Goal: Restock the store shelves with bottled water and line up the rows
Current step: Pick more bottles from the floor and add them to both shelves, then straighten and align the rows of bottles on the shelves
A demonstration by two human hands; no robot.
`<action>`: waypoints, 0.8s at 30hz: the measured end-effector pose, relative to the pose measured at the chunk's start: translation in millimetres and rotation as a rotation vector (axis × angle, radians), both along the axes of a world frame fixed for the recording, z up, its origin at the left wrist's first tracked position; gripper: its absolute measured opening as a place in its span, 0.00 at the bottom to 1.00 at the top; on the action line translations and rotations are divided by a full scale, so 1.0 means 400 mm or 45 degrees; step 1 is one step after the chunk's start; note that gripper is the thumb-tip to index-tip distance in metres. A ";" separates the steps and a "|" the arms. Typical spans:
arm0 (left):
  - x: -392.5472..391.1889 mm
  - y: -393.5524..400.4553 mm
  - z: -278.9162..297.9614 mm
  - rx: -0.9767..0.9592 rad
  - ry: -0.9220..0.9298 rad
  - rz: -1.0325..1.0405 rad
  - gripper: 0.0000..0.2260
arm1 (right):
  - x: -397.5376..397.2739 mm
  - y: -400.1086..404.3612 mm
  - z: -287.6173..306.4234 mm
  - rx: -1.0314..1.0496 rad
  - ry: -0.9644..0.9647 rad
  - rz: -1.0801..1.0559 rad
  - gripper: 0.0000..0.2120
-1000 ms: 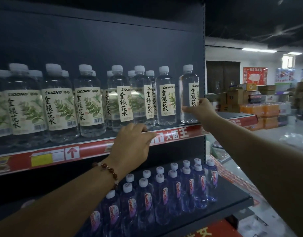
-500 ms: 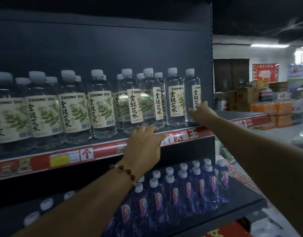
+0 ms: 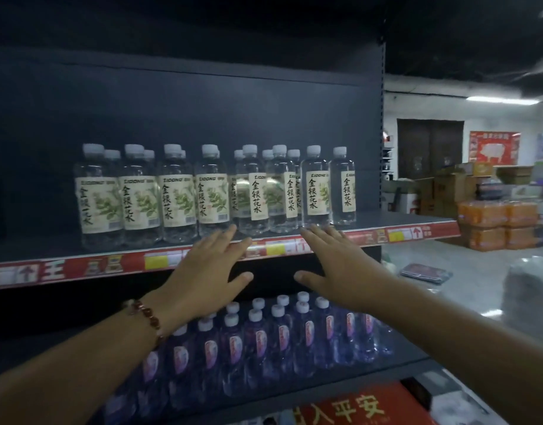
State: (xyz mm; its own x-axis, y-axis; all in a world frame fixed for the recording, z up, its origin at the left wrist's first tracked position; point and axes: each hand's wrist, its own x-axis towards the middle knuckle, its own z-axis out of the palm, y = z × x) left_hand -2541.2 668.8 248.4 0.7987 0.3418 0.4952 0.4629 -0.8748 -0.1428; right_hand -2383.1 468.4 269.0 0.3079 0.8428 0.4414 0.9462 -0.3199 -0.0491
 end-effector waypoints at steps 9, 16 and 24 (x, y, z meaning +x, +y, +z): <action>-0.166 0.157 0.077 0.268 -0.161 0.216 0.35 | -0.089 0.192 0.055 0.165 0.115 0.299 0.40; -0.293 0.354 0.219 0.256 -0.171 0.328 0.31 | -0.183 0.459 0.284 0.057 -0.044 0.537 0.38; -0.440 0.416 0.437 -0.348 -0.198 0.340 0.31 | -0.286 0.628 0.549 -0.174 0.227 0.598 0.32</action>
